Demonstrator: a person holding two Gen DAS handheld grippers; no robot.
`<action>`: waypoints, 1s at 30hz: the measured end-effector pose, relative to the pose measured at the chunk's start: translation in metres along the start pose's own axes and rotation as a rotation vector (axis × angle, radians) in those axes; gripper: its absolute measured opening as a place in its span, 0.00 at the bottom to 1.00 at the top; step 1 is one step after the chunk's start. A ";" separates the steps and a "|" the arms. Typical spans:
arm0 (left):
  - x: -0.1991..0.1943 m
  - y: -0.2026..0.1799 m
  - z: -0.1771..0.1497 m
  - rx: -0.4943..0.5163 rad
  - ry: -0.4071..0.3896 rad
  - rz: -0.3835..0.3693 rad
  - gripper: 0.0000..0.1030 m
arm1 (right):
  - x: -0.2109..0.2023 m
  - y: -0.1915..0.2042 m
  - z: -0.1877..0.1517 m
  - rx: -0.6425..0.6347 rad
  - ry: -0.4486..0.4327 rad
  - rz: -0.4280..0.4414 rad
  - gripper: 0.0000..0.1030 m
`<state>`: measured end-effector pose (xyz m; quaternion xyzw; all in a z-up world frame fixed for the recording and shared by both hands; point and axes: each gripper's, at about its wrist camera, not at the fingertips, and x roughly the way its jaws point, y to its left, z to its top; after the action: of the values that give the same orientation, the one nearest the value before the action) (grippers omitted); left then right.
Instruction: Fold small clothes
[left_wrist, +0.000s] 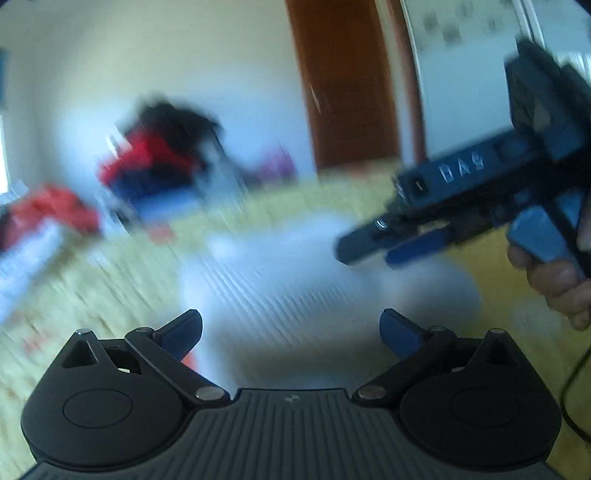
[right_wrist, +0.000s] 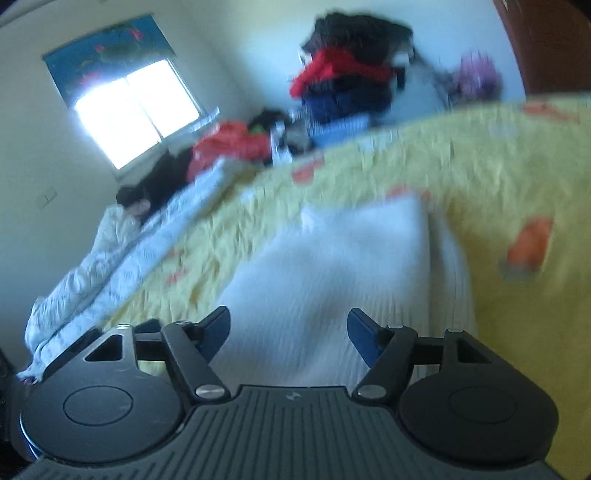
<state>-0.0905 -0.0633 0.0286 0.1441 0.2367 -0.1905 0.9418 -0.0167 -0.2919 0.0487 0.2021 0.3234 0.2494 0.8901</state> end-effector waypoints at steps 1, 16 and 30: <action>0.013 -0.002 -0.005 -0.005 0.036 0.023 1.00 | 0.007 -0.013 -0.005 0.021 0.010 0.017 0.62; -0.031 0.013 -0.011 0.044 -0.007 0.179 1.00 | -0.031 -0.038 0.014 0.127 -0.028 -0.101 0.64; -0.011 0.028 -0.018 0.031 0.094 0.095 0.35 | -0.015 -0.012 0.008 -0.143 0.143 -0.090 0.22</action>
<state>-0.0941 -0.0286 0.0237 0.1785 0.2707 -0.1423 0.9352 -0.0175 -0.3113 0.0548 0.1050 0.3762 0.2455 0.8872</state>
